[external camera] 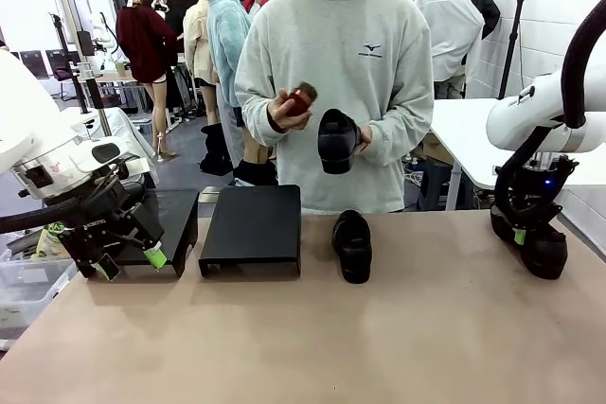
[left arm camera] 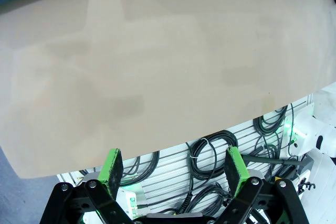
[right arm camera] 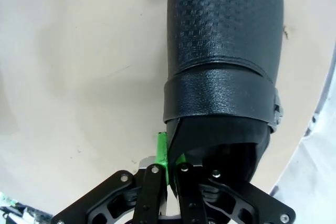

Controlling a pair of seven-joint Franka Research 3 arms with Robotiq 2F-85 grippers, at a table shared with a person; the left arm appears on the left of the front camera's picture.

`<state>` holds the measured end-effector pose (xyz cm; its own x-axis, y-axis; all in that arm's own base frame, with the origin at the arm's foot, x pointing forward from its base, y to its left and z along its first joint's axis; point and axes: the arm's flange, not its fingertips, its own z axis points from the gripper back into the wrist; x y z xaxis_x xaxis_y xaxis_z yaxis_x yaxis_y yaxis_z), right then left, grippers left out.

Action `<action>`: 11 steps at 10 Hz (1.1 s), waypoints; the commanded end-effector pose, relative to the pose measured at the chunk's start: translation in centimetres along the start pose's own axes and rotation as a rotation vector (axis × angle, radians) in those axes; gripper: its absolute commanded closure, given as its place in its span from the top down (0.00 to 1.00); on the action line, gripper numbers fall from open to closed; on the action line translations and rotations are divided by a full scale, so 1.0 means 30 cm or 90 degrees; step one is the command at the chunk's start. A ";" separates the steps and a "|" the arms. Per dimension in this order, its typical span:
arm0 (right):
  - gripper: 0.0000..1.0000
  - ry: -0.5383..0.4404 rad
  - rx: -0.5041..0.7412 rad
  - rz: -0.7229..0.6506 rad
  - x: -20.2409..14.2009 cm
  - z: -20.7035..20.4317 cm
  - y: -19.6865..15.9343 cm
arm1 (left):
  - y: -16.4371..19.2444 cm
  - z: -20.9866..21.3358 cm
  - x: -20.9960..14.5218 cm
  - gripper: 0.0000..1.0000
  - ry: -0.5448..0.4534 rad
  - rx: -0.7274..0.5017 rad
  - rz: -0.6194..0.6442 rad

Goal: Organize the shoes by placing them on the stand.
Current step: Pick up one Shoe and place it in the middle of the table.

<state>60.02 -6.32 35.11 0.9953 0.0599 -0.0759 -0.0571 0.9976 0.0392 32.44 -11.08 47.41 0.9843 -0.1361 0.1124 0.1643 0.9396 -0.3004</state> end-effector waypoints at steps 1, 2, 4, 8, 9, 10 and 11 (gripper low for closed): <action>0.00 0.011 -0.003 -0.011 0.019 0.005 -0.015 | 0.001 0.002 0.000 1.00 0.000 0.001 0.002; 0.00 0.008 0.006 -0.018 0.011 0.009 -0.018 | 0.001 0.002 0.000 1.00 0.000 0.001 0.002; 0.00 -0.005 -0.008 -0.049 -0.028 0.064 0.032 | 0.001 0.002 0.000 1.00 0.000 0.001 0.002; 0.00 -0.054 -0.101 -0.026 -0.274 0.186 0.304 | 0.001 0.002 0.000 1.00 0.000 0.001 0.002; 0.00 -0.046 -0.098 -0.016 -0.317 0.181 0.360 | 0.001 0.002 0.000 1.00 0.000 0.001 0.002; 0.00 -0.009 -0.098 -0.059 -0.359 0.170 0.419 | 0.001 0.002 0.000 1.00 0.000 0.001 0.002; 0.00 0.004 -0.120 -0.052 -0.413 0.175 0.481 | 0.001 0.002 0.000 1.00 0.000 0.001 0.002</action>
<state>48.37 6.41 41.58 0.9980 0.0118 -0.0622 -0.0183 0.9943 -0.1053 32.44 -11.10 47.42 0.9842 -0.1365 0.1127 0.1647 0.9397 -0.2996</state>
